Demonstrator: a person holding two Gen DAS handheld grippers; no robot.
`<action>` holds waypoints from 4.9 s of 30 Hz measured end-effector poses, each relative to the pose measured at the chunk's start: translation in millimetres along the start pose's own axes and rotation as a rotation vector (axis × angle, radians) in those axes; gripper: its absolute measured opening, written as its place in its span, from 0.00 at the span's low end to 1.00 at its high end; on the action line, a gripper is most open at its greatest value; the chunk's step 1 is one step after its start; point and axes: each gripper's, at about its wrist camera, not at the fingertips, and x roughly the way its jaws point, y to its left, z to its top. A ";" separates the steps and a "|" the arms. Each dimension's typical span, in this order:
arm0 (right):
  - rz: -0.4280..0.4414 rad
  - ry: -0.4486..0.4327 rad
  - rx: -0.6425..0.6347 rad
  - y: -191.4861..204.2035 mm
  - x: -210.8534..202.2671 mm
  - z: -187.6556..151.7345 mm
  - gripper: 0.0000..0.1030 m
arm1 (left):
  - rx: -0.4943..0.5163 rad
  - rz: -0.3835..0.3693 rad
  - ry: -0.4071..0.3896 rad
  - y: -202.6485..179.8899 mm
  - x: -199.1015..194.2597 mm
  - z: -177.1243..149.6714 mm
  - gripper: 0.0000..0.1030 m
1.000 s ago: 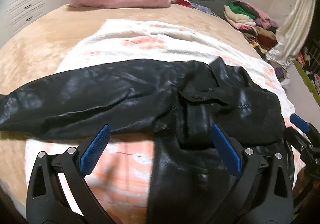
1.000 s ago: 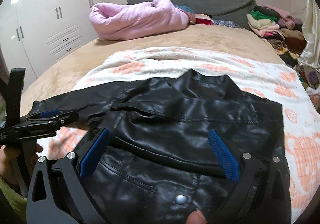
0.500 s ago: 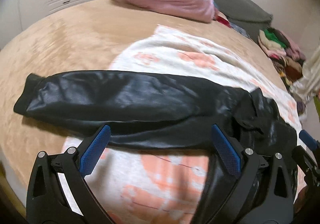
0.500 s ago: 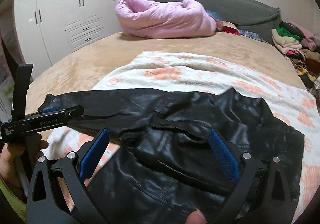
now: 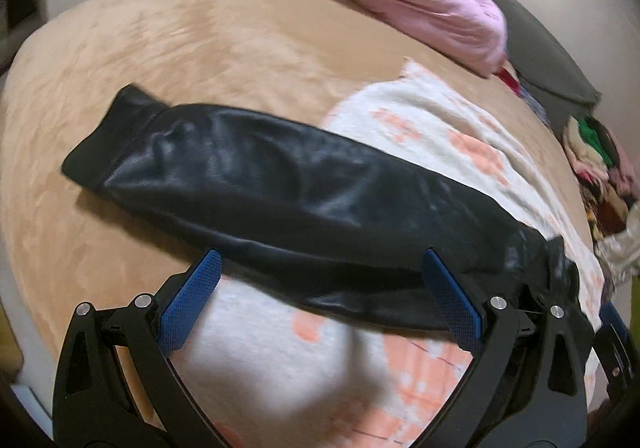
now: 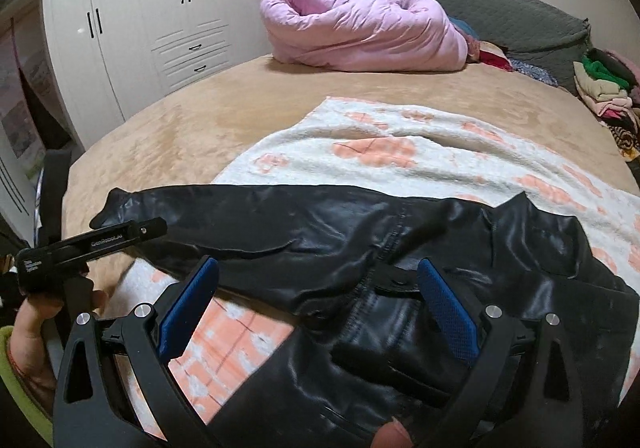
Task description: Fold large clothes
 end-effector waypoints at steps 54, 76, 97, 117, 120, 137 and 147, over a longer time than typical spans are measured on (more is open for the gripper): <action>-0.184 -0.222 0.552 -207.7 -179.7 -137.1 0.96 | 0.415 -0.576 -0.291 -273.8 -164.9 -40.1 0.00; -0.399 -0.235 0.760 -295.8 -233.2 -211.2 0.96 | 0.901 -0.529 0.076 -357.3 -18.2 -225.1 0.04; 0.035 -0.025 0.867 -287.6 -126.4 -183.0 0.60 | 0.965 -0.500 0.099 -297.7 -41.1 -239.3 0.88; -0.237 -0.177 0.209 -249.5 -171.0 -58.5 0.09 | 0.537 -0.364 -0.058 -239.6 -12.9 -50.6 0.91; -0.266 -0.146 0.211 -256.0 -160.2 -68.5 0.09 | 0.551 -0.374 -0.023 -243.2 5.7 -59.8 0.86; -0.361 -0.061 0.288 -287.1 -125.3 -108.4 0.12 | 0.647 -0.414 0.194 -261.8 66.6 -102.2 0.30; -0.411 -0.018 0.429 -305.0 -133.9 -128.7 0.58 | 0.697 -0.364 0.186 -265.6 75.3 -111.7 0.30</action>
